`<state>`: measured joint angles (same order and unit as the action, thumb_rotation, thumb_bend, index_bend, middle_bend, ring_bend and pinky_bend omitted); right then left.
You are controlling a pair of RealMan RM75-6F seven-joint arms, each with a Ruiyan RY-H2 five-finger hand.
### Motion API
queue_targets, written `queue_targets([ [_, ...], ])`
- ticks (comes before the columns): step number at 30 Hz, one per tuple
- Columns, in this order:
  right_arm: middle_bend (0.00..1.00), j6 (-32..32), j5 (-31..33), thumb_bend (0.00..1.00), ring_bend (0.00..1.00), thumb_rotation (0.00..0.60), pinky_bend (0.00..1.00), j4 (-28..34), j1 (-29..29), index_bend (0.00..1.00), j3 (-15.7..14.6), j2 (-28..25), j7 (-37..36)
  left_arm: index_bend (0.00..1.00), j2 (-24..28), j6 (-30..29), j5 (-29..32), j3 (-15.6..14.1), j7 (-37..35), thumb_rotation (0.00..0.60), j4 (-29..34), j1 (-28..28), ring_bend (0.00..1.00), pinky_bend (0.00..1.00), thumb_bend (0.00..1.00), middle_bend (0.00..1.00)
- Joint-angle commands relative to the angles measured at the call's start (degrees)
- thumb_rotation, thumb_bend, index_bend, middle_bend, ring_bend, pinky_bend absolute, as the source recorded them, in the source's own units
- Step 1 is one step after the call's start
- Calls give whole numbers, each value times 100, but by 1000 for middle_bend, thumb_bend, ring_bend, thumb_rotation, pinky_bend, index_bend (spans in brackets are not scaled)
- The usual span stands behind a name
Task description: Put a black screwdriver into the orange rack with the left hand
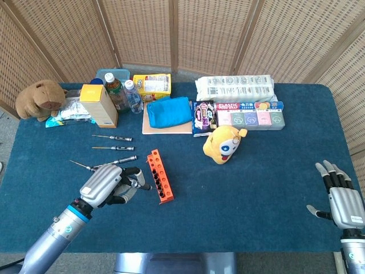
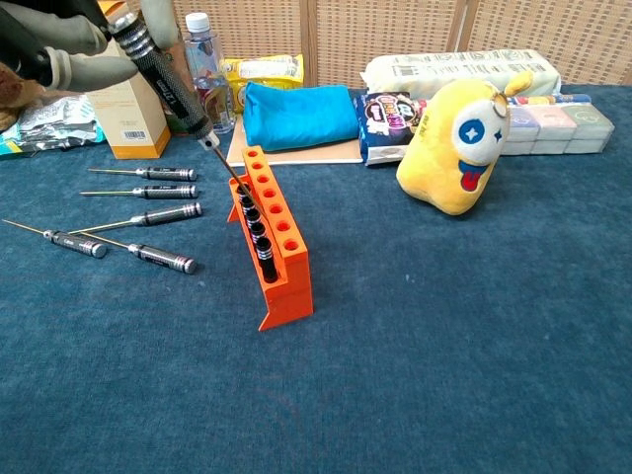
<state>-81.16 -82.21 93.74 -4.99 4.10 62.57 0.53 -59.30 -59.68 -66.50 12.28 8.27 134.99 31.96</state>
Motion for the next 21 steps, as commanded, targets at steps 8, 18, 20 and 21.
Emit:
queue_targets([
  [8,26,-4,1,0,53,600,79,4,2,0,0,-5,-1,508,30,246,40,-74,-196,600,0,200,1000,1000,445,1000],
  [18,26,-3,17,0,53,600,79,-5,3,0,11,-21,-42,508,-235,125,406,-132,205,600,0,444,1000,1000,444,1000],
  [20,26,-2,8,0,53,600,79,-5,2,0,7,-22,-49,508,-308,96,509,-129,289,600,0,510,1000,1000,444,1000],
  [21,26,-4,8,0,53,600,79,-7,4,0,6,-23,-55,508,-337,86,554,-121,318,600,0,540,1000,1000,444,1000],
])
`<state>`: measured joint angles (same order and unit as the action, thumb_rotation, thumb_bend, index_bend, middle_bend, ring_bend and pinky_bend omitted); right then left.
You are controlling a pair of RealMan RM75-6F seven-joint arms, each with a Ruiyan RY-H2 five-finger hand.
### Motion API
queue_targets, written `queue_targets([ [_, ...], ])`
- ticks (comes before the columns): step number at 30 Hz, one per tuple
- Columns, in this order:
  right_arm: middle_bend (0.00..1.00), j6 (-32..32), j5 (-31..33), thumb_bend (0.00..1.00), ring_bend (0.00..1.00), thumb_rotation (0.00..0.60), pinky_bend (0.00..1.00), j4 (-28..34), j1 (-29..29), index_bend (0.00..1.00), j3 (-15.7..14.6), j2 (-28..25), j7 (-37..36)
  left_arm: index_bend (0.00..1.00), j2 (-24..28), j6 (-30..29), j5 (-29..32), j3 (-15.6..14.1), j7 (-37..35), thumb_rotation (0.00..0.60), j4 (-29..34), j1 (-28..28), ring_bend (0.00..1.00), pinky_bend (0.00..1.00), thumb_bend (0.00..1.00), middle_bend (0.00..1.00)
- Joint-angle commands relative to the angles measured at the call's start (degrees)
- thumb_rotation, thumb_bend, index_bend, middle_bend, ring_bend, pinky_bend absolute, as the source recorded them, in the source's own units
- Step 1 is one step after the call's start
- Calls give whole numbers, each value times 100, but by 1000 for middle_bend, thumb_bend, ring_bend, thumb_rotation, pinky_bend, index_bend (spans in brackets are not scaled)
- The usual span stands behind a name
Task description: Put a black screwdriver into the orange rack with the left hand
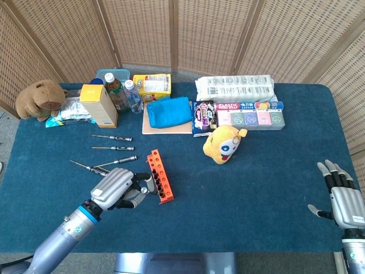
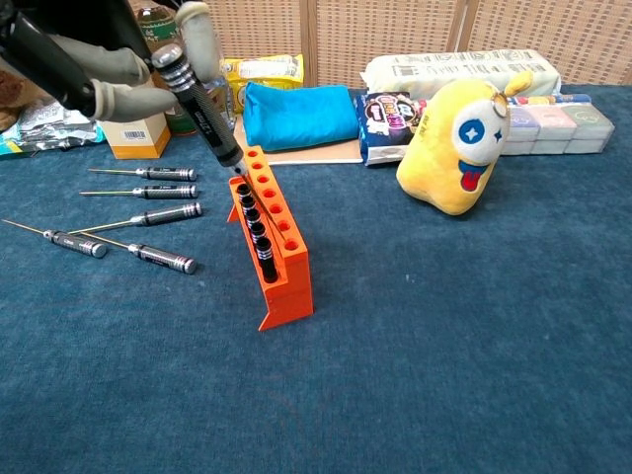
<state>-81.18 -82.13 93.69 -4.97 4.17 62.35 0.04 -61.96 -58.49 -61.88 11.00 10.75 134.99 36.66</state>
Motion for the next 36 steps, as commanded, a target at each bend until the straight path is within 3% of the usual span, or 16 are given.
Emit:
queue_targets([
  [1,26,0,9,0,53,600,79,-5,3,0,1,-4,-13,509,-102,-44,153,25,99,600,0,113,1000,1000,444,1000],
  [13,28,-143,123,0,53,600,79,-75,31,0,114,2,121,515,211,337,855,395,-47,600,0,628,1000,1000,444,1000],
  [23,28,-121,296,0,53,600,79,-123,57,0,182,-25,37,514,981,1145,1579,707,-350,600,0,1245,1000,1000,444,1000],
  [36,29,25,422,0,53,600,79,-198,15,0,200,1,87,515,1526,1513,2327,584,-233,600,0,1881,1000,1000,444,1000],
])
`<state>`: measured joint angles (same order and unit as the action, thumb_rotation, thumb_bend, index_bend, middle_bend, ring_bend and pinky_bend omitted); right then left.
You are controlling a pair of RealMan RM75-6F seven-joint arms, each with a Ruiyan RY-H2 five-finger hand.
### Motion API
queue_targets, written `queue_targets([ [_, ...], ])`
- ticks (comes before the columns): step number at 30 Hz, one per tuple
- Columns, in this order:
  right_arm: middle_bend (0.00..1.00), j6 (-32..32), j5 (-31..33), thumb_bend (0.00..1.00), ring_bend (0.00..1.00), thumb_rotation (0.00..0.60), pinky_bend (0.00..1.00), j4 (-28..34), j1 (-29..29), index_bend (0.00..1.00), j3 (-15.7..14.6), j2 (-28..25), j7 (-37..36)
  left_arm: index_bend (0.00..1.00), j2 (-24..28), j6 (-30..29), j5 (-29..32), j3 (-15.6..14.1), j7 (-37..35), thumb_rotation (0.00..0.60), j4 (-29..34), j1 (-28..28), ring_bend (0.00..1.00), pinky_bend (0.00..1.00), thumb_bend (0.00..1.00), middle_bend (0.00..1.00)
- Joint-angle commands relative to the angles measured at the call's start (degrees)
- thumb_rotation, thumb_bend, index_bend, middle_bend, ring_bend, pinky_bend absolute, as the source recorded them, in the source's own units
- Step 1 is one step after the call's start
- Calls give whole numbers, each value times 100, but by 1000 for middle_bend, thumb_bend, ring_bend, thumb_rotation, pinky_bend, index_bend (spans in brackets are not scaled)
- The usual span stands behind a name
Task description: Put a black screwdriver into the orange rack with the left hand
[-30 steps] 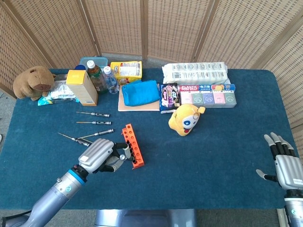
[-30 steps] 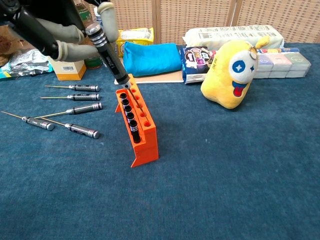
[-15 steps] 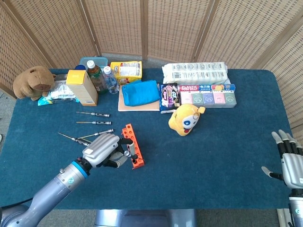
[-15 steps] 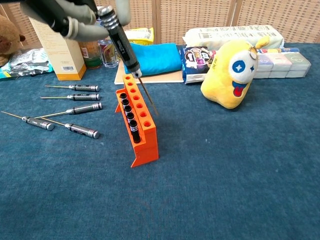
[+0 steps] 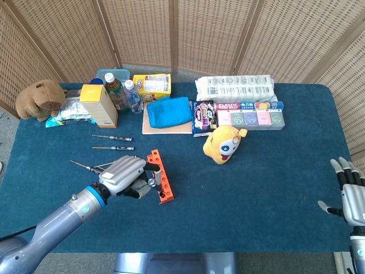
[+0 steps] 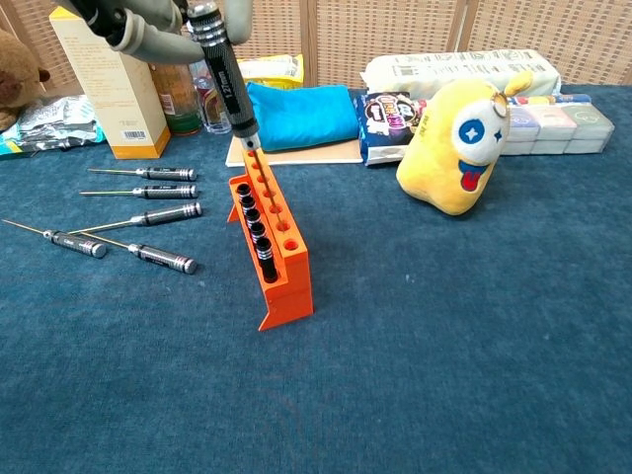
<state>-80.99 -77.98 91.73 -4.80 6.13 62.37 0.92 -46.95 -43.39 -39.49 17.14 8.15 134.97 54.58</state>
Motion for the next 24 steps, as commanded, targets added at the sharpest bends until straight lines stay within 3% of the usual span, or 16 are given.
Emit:
queue_targets([
  [1,29,15,16,0,53,600,79,-4,-4,0,5,-1,-1,515,19,-6,128,-33,23,600,2,128,1000,1000,444,1000],
  [13,29,29,104,0,53,600,79,-8,8,0,53,-55,-72,514,19,-111,490,-255,274,600,2,585,1000,1000,444,1000],
  [24,29,82,166,0,53,600,79,-6,12,0,63,-89,-116,515,-390,-577,1020,-425,586,600,2,1003,1000,1000,444,1000],
])
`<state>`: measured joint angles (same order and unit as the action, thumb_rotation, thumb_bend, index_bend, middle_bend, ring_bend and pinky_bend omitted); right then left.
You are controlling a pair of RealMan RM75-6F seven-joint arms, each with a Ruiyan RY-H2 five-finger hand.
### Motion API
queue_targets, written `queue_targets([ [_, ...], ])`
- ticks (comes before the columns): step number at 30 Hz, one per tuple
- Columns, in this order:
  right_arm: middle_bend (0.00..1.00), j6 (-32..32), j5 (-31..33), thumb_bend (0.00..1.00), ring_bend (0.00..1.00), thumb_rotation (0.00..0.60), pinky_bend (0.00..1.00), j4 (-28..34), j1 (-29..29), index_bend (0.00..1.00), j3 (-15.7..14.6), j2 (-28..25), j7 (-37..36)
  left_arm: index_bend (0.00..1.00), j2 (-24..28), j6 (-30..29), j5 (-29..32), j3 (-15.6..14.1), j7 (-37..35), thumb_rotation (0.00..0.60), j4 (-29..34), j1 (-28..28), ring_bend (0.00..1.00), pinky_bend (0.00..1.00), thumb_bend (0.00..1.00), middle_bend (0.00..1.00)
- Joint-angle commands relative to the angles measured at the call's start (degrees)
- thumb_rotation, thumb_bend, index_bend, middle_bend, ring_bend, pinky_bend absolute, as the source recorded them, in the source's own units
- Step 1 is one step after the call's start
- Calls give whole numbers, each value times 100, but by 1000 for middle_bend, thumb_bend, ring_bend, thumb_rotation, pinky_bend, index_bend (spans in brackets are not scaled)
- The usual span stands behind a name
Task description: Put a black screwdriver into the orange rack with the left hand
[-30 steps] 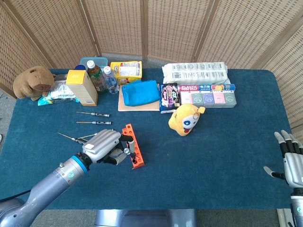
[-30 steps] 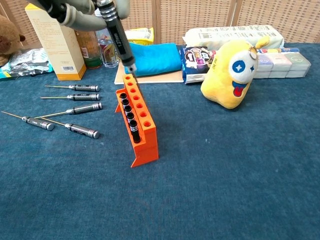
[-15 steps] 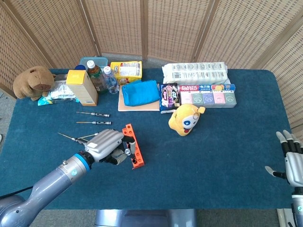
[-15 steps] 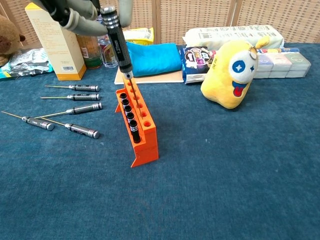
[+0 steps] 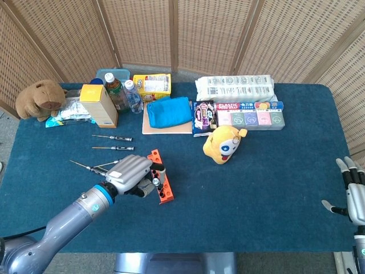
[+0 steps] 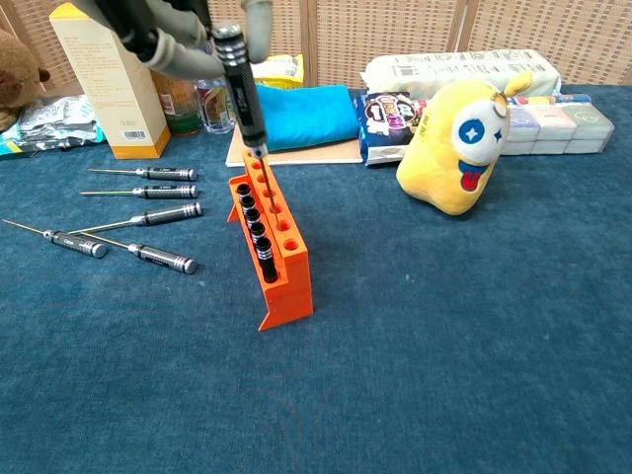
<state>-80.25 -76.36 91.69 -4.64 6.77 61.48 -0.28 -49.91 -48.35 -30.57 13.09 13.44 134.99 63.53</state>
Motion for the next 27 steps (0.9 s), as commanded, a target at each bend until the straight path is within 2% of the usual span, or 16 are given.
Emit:
queue_targets([
  [1,29,15,7,0,53,600,79,-4,-7,0,-1,2,10,515,-133,-126,170,-25,91,600,0,149,1000,1000,444,1000],
  [17,29,105,50,0,53,600,79,-26,-29,0,-10,11,14,516,-533,-565,727,-78,395,600,0,614,1000,1000,445,1000],
  [27,29,114,58,0,53,600,79,-34,-29,0,-9,5,4,514,-323,-431,638,51,197,600,0,570,1000,1000,445,1000],
])
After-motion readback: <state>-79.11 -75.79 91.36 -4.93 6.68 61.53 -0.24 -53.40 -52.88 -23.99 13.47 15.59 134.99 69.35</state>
